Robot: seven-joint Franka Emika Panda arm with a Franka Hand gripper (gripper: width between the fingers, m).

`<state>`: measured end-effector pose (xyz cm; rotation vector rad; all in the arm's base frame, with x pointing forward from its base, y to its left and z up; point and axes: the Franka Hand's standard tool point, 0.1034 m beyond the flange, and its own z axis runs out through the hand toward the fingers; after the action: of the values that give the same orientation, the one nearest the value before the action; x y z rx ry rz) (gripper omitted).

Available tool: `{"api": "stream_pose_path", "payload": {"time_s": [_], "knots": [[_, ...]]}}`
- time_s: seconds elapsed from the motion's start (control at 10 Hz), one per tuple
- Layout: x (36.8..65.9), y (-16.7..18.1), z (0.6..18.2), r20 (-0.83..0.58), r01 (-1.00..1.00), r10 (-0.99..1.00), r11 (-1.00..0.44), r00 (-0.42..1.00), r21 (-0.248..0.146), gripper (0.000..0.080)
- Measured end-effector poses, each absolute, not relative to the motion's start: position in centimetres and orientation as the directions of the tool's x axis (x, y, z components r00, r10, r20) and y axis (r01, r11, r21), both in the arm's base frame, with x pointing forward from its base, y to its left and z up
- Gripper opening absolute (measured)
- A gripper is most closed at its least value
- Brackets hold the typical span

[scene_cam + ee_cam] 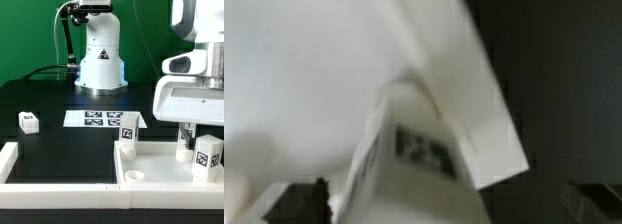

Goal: Assemble square table

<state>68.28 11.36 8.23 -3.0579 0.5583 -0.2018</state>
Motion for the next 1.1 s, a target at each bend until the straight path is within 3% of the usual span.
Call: {"api": "stream_pose_path", "payload": {"time_s": [0.1, 0.2, 0.4, 0.7, 0.8, 0.9, 1.0, 1.1], "knots": [[68.5, 11.05, 8.76, 0.11, -0.191, -0.191, -0.982, 0.975, -0.008, 0.0649], [68.54, 10.53, 8.77, 0.104, -0.104, -0.103, -0.995, 0.989, 0.007, 0.0649], [68.54, 10.56, 8.74, 0.104, -0.116, -0.115, -0.993, 0.988, 0.006, 0.0649], [68.55, 10.47, 8.74, 0.104, -0.18, -0.18, -0.984, 0.978, -0.001, 0.0252], [68.58, 10.36, 8.76, 0.105, -0.279, -0.279, -0.96, 0.955, -0.011, 0.0252], [68.58, 10.34, 8.75, 0.103, -0.359, -0.359, -0.933, 0.928, -0.019, 0.0078], [68.57, 10.36, 8.74, 0.102, -0.421, -0.421, -0.907, 0.901, -0.026, 0.0025], [68.55, 10.4, 8.66, 0.098, -0.5, -0.501, -0.865, 0.86, -0.034, 0.0025]]}}
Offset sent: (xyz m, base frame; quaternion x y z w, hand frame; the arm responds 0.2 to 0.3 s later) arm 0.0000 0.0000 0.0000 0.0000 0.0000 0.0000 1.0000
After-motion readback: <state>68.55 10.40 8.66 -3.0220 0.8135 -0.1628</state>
